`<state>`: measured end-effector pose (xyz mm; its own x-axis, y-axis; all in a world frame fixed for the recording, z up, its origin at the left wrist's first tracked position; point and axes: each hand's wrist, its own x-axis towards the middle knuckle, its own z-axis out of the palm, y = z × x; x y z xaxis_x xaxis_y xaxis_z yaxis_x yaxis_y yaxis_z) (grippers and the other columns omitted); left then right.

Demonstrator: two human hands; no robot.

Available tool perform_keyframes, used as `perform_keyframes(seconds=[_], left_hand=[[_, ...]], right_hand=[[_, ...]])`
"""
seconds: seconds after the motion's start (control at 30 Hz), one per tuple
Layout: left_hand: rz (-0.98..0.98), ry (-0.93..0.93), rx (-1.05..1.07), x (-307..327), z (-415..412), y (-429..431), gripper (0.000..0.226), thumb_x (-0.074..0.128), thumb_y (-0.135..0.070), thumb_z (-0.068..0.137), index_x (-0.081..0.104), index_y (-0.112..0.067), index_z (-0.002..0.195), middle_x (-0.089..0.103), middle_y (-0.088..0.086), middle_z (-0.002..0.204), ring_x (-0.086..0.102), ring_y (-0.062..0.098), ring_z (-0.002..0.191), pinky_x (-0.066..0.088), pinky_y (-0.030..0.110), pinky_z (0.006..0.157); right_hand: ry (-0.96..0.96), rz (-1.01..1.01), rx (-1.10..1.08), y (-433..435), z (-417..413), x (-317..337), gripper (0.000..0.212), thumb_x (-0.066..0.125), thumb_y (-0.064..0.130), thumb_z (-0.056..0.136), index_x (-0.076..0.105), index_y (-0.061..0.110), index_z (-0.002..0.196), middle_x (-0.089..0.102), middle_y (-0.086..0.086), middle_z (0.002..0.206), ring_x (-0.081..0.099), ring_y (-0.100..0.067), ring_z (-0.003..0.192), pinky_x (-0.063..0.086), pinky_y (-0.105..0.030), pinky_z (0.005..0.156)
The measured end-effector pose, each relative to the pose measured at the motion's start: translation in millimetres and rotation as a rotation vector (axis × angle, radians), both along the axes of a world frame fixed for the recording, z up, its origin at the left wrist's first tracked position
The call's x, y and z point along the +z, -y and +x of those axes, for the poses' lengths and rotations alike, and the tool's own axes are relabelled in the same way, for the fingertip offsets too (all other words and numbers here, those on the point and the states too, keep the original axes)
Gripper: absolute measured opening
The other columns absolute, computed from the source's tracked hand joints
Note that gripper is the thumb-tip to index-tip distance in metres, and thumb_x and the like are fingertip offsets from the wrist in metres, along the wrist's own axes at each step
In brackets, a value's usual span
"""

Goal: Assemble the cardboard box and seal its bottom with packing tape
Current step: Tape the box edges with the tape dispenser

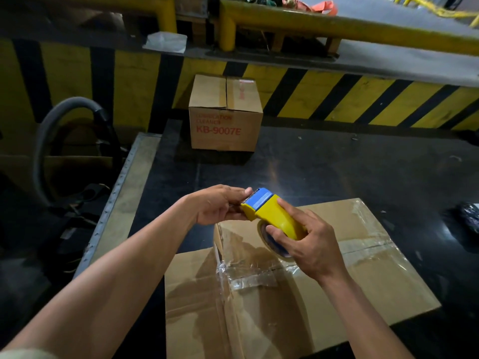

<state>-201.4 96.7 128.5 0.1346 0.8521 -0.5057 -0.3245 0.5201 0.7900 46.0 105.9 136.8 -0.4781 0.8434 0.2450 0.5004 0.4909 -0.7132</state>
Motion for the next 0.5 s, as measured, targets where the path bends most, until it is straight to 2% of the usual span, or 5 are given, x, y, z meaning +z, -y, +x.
perform_keyframes(seconds=[0.07,0.17,0.27,0.37,0.5], left_hand=[[-0.016,0.040,0.008,-4,-3,1,0.028,0.055,-0.024,0.103,0.067,-0.004,0.119,0.075,0.011,0.100,0.074,0.018,0.086,0.063,0.028,0.077],[-0.026,0.006,-0.023,-9,-9,1,0.020,0.054,-0.008,0.103,0.068,-0.004,0.116,0.076,0.012,0.097,0.075,0.018,0.084,0.062,0.026,0.073],[-0.016,-0.132,-0.110,-8,-16,-1,0.023,0.056,-0.003,0.100,0.069,-0.001,0.119,0.075,0.018,0.106,0.075,0.022,0.089,0.063,0.028,0.077],[0.005,-0.292,-0.173,-4,-18,-4,0.027,0.056,0.001,0.099,0.068,0.002,0.123,0.073,0.021,0.111,0.075,0.024,0.090,0.063,0.028,0.074],[0.042,-0.421,-0.227,-1,-19,-5,0.026,0.058,0.002,0.098,0.068,0.000,0.123,0.073,0.023,0.114,0.074,0.031,0.098,0.061,0.039,0.090]], right_hand=[[-0.014,-0.019,0.007,0,-2,1,0.070,0.066,0.067,0.073,0.057,0.038,0.136,0.060,0.015,0.099,0.058,-0.001,0.091,0.047,-0.013,0.069],[-0.002,-0.030,0.022,1,-5,-1,0.071,0.066,0.066,0.073,0.058,0.037,0.137,0.061,0.010,0.098,0.059,-0.005,0.088,0.048,-0.014,0.068],[0.040,-0.031,0.051,3,-7,-5,0.071,0.066,0.068,0.075,0.053,0.040,0.139,0.060,0.008,0.099,0.059,-0.006,0.087,0.052,-0.020,0.066],[0.065,-0.009,0.052,6,-9,-7,0.070,0.066,0.067,0.075,0.052,0.043,0.139,0.057,0.009,0.089,0.057,-0.006,0.079,0.048,-0.018,0.061],[0.068,0.024,0.046,9,-13,-6,0.067,0.068,0.064,0.076,0.050,0.046,0.139,0.052,0.008,0.082,0.055,-0.007,0.075,0.042,-0.012,0.059]])
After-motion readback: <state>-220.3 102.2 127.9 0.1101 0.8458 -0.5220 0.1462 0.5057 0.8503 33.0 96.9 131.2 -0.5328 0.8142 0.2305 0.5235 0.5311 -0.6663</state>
